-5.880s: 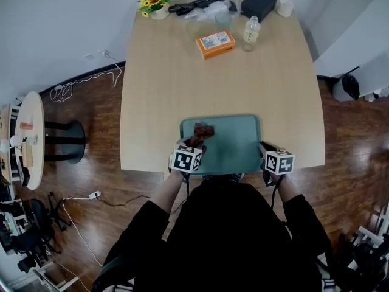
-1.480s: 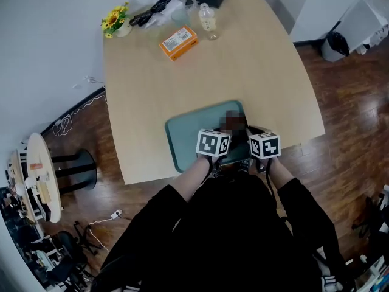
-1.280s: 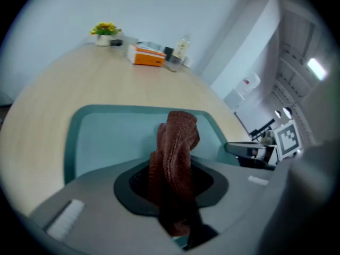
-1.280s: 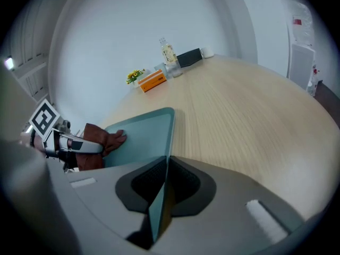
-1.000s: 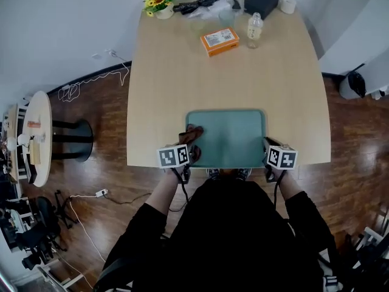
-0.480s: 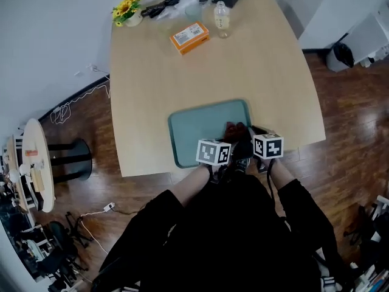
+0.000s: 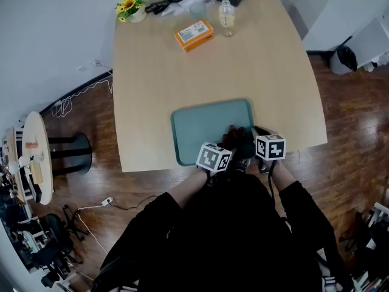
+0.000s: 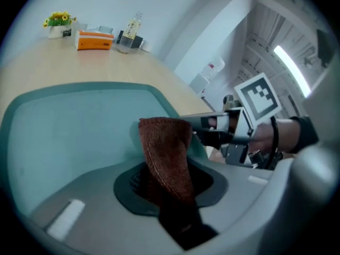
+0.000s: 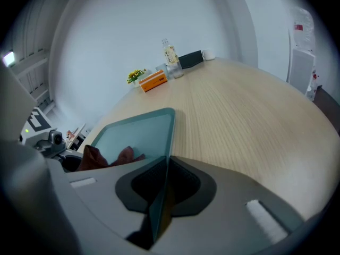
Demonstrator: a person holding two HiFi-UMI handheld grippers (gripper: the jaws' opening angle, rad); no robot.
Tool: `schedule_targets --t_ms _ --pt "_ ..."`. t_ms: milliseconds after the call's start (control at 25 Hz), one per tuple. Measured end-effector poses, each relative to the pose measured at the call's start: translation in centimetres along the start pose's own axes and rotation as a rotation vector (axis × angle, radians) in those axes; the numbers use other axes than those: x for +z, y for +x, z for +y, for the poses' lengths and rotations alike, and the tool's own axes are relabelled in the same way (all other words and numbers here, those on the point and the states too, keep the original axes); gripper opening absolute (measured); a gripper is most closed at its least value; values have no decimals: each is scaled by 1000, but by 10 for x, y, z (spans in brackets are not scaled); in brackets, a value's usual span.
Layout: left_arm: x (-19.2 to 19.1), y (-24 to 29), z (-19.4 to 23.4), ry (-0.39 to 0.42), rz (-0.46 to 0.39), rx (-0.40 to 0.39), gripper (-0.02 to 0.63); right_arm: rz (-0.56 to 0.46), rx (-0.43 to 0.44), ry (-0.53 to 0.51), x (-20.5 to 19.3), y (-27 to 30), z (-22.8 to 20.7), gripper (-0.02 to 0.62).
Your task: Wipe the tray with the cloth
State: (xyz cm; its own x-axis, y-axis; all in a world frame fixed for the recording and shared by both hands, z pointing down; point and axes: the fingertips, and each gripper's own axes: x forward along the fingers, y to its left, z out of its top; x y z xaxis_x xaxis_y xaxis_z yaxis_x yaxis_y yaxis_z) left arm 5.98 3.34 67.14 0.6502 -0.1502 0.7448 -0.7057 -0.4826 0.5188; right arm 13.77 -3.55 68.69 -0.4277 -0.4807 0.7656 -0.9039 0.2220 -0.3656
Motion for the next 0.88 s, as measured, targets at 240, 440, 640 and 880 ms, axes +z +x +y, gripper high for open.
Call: schedule_targets --t_ms 240,440,640,880 --pt "-62 -99 108 98 11 303 94 9 12 8 1 0 -1 23" --pt "-84 -142 146 -46 -71 342 93 14 25 -3 0 4 3 26" --pt "-72 -125 144 50 -24 402 94 11 12 -12 1 4 5 25" --pt "-5 -129 203 76 -49 486 94 3 2 -20 0 2 7 25"
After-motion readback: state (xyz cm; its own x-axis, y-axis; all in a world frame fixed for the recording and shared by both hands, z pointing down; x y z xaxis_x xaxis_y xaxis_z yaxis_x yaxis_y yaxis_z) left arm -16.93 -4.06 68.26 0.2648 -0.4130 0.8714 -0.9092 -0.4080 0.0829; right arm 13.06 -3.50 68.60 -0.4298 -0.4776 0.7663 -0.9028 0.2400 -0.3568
